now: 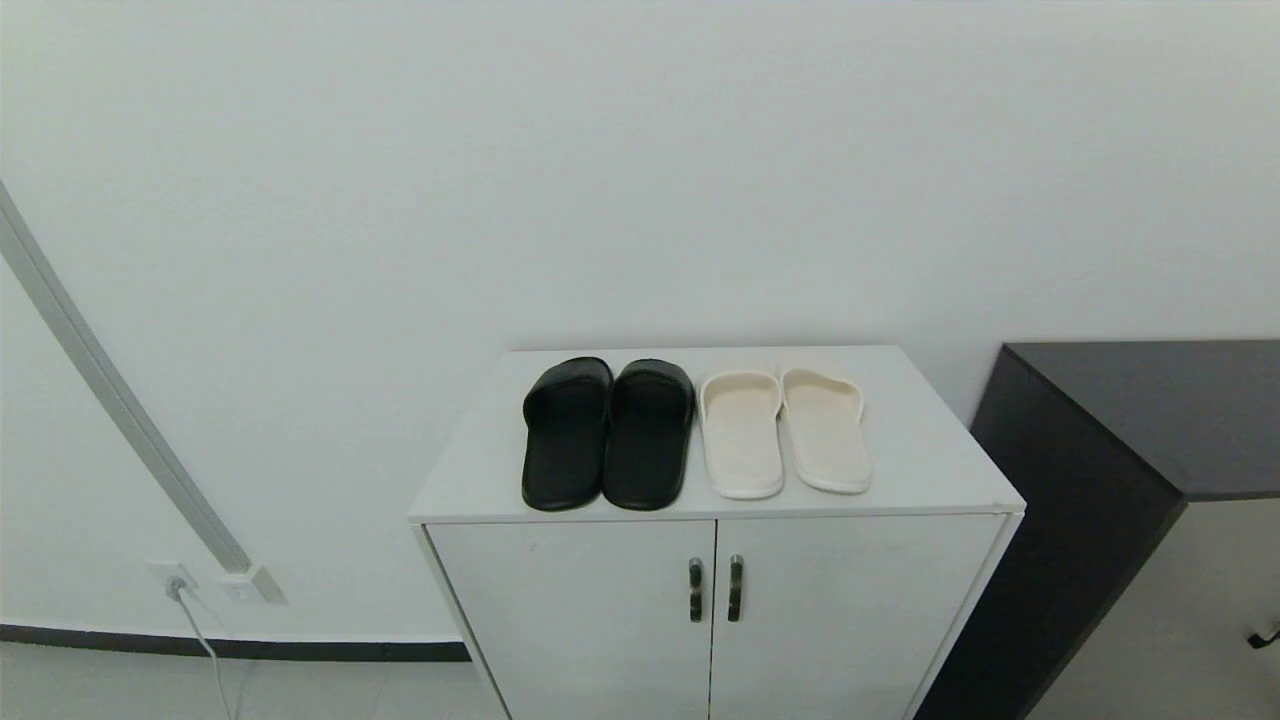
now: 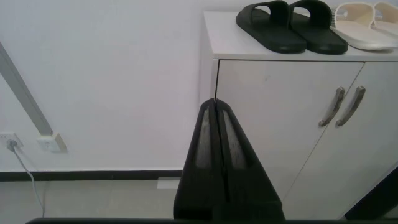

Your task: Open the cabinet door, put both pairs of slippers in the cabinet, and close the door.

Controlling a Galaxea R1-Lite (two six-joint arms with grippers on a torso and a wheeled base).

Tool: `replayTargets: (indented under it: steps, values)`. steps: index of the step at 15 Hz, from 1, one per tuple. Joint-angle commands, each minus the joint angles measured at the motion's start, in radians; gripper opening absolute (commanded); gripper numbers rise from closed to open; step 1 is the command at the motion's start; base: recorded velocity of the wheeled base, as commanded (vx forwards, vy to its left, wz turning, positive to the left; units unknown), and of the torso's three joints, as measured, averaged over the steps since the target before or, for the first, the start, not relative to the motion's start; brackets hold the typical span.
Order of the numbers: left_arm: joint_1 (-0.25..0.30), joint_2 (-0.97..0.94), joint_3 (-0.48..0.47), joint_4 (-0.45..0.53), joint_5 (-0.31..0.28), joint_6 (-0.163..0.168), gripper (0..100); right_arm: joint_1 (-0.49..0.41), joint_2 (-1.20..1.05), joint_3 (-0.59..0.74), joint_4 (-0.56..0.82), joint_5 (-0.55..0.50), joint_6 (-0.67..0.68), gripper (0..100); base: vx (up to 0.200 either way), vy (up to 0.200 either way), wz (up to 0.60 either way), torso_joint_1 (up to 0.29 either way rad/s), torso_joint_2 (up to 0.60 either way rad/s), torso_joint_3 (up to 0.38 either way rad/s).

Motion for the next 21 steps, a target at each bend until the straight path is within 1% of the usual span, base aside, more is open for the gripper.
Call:
replayTargets:
  steps: [1,8,11,13,14,15,16,17,19,20,21]
  values:
    - [0.0,0.001,0.0,0.0,0.0,0.0,0,0.0,0.0,0.0,0.0,0.0,-0.001,100,0.0,0.0,0.0,0.0,0.0,0.0]
    - [-0.001,0.001,0.0,0.0,0.001,0.0,0,0.0,0.0,-0.002,0.0,-0.003,-0.005,100,0.0,0.0,0.0,0.0,0.0,0.0]
    - [0.0,0.001,0.0,0.0,0.001,0.0,0,-0.003,0.003,-0.002,0.001,-0.007,-0.037,100,0.0,0.0,0.0,0.0,0.0,0.0]
    - [0.0,0.001,0.0,0.0,0.001,0.0,0,-0.003,0.054,-0.006,-0.006,-0.006,-0.037,100,0.0,0.0,0.0,0.0,0.0,0.0]
    - [0.0,0.001,0.0,0.0,0.001,0.0,0,-0.004,0.124,-0.15,-0.016,-0.009,0.012,100,0.0,0.0,0.0,0.0,0.0,0.0]
    - [0.0,0.001,0.0,0.0,0.001,0.0,0,-0.007,0.255,-0.331,0.043,0.002,0.11,100,0.0,0.0,0.0,0.0,0.0,0.0]
    - [0.0,0.001,0.0,0.0,0.001,0.0,0,-0.006,0.299,-0.356,0.075,0.014,0.075,100,0.0,0.0,0.0,0.0,0.0,0.0]
    - [0.0,0.001,-0.002,0.0,0.001,0.0,0,-0.004,0.394,-0.328,0.107,0.042,-0.002,100,0.0,0.0,0.0,0.0,0.0,0.0]
    - [0.0,0.001,0.0,0.0,0.001,-0.003,0,0.022,0.472,-0.291,0.089,0.063,-0.01,100,0.0,0.0,0.0,0.0,0.0,0.0]
    - [-0.001,0.001,0.0,0.0,0.001,-0.006,0,0.054,0.558,-0.285,0.052,0.094,-0.008,100,0.0,0.0,0.0,0.0,0.0,0.0]
    - [0.0,0.001,0.0,0.0,0.001,-0.006,0,0.08,0.641,-0.285,0.009,0.097,-0.004,100,0.0,0.0,0.0,0.0,0.0,0.0]
